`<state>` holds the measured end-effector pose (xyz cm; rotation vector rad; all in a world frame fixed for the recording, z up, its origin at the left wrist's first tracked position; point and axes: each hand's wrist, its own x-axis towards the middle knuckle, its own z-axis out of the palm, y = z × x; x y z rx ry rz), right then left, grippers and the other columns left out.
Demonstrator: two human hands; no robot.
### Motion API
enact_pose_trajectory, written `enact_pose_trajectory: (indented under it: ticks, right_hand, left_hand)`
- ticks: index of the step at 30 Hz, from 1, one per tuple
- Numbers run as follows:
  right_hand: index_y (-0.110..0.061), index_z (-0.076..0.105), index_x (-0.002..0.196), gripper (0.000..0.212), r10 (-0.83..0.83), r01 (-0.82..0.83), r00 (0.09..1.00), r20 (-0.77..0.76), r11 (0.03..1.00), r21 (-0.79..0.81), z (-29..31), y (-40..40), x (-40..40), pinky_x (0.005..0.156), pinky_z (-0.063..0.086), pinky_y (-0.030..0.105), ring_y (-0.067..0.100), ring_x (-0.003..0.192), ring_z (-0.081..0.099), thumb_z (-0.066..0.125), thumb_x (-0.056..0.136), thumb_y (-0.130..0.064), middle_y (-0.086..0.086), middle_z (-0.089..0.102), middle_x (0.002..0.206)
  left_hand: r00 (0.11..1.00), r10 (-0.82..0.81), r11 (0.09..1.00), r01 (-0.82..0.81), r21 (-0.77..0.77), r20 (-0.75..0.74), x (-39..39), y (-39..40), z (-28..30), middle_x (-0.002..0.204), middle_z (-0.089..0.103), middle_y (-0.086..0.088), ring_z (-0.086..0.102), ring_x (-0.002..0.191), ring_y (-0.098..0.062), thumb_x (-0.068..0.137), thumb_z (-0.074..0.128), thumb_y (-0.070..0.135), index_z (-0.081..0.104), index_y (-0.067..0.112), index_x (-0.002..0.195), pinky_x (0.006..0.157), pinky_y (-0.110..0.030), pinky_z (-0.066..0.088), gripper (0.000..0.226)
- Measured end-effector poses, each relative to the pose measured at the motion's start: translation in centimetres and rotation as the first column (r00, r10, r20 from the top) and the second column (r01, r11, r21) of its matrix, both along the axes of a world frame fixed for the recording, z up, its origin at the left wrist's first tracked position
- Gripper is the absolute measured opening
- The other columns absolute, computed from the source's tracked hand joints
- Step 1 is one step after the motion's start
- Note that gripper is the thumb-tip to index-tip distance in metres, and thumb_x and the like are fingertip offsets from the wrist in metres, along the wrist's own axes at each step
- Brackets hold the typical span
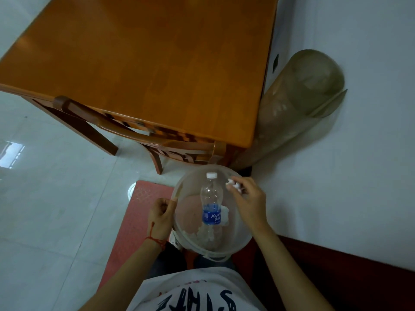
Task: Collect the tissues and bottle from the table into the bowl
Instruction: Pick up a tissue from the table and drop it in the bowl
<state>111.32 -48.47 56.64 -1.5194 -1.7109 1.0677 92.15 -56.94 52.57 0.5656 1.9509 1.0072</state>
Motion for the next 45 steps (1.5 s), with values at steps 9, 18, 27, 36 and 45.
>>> enact_pose_trajectory:
  ticks: [9,18,27,36,45]
  right_hand:
    - [-0.008,0.059,0.116,0.04,0.149,-0.185,0.96,0.237,0.973,0.139,0.2,-3.3,2.2,0.09,0.038,0.015,0.009,0.11,0.048,0.069,0.078,-0.018,0.01,0.062,0.119]
    - [-0.015,0.051,0.126,0.037,-0.135,0.161,0.982,0.136,0.966,-0.202,0.7,-3.7,3.1,0.089,0.042,0.029,0.015,0.106,0.051,0.049,0.092,-0.028,0.008,0.053,0.128]
    - [-0.016,0.066,0.098,0.024,0.014,0.01,0.998,0.056,0.912,-0.411,0.0,-6.6,-5.5,0.067,0.046,0.024,0.017,0.085,0.061,0.046,0.092,-0.028,-0.001,0.065,0.087]
    - [-0.013,0.067,0.09,0.017,0.217,-0.194,0.976,0.02,0.909,-0.369,0.6,-12.4,-19.4,0.066,0.046,0.02,0.013,0.08,0.06,0.051,0.089,-0.017,0.0,0.067,0.085]
    - [-0.018,0.066,0.089,0.016,0.513,-0.479,0.857,0.048,0.828,-0.293,0.4,-18.3,-32.8,0.072,0.046,0.029,0.02,0.085,0.061,0.051,0.089,-0.024,0.006,0.068,0.089]
  left_hand:
    - [0.997,0.065,0.997,-0.066,0.048,0.04,0.3,-2.3,0.2,0.058,0.051,-0.017,0.053,0.049,-0.03,0.09,0.049,0.023,0.051,-0.015,0.078,0.034,-0.024,0.047,0.04]
    - [0.967,0.255,0.966,-0.255,0.052,-0.008,-1.3,-5.7,1.4,0.061,0.049,-0.011,0.054,0.051,-0.017,0.089,0.05,0.016,0.049,0.006,0.069,0.044,-0.026,0.048,0.023]
    - [0.911,0.413,0.908,-0.412,0.076,0.001,-6.6,-11.9,2.7,0.054,0.046,-0.009,0.048,0.03,-0.003,0.09,0.049,0.009,0.046,0.008,0.059,0.031,-0.013,0.037,0.031]
    - [0.798,0.603,0.798,-0.603,0.022,-0.011,-16.8,-22.9,2.5,0.072,0.057,-0.015,0.052,0.066,-0.026,0.086,0.056,0.023,0.057,-0.004,0.075,0.059,-0.034,0.048,0.029]
    - [0.574,0.817,0.576,-0.817,0.038,-0.051,-24.3,-32.7,3.1,0.057,0.051,-0.008,0.05,0.04,-0.006,0.088,0.052,0.017,0.052,0.003,0.07,0.044,-0.024,0.044,0.023]
